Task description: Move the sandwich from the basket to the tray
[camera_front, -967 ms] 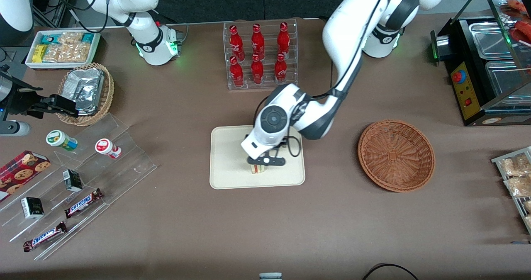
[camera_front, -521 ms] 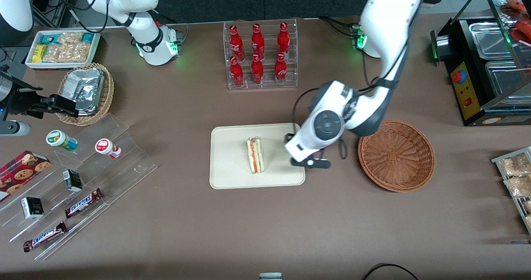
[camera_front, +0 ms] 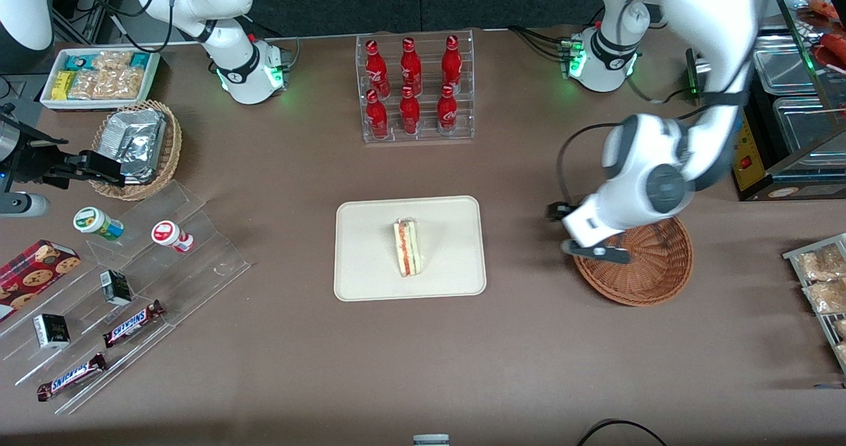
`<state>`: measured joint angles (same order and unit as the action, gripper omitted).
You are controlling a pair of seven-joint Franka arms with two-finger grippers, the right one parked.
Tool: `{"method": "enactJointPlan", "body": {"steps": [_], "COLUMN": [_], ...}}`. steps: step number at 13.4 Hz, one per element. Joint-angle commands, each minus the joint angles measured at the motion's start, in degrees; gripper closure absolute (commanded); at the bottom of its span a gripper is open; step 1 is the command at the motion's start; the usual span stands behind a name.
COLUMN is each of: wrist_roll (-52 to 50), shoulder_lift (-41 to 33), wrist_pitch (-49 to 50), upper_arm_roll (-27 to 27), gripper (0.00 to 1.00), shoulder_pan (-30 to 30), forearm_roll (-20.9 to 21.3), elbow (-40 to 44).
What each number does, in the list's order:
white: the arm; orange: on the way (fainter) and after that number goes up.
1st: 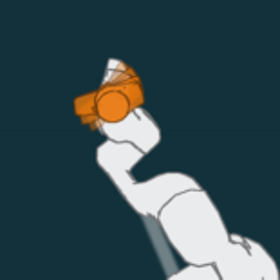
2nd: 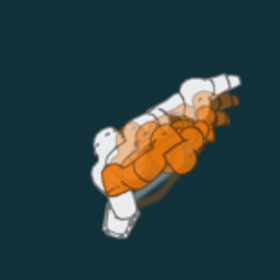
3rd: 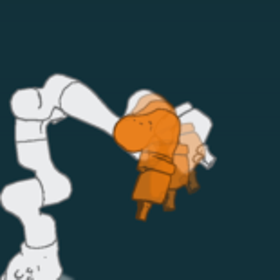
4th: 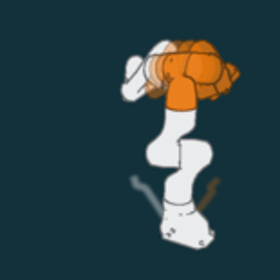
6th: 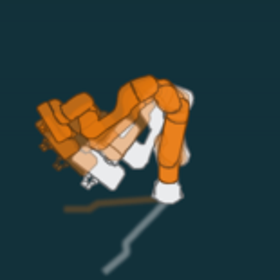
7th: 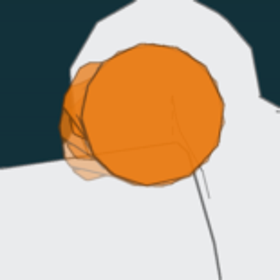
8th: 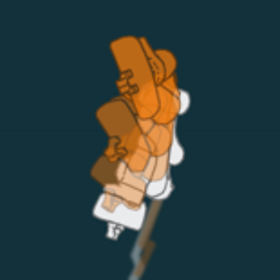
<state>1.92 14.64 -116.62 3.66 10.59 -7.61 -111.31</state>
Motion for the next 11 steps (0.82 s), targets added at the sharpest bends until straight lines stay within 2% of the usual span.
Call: {"method": "enactJointPlan", "body": {"steps": [1,5,11], "wrist_roll": [4.0,4.2,0.9], "shoulder_lift": [-7.8,-16.3,-16.9], "wrist_pitch": [4.5,11.4,19.2], "upper_arm_roll": [0.7,0.6,0.6], "gripper": [0.01,0.01,0.01], "shoulder_pan": [-5.8,-11.8,-12.4], "forearm_roll": [2.8,3.2,3.6], "elbow": [-2.1,1.6,11.6]}}
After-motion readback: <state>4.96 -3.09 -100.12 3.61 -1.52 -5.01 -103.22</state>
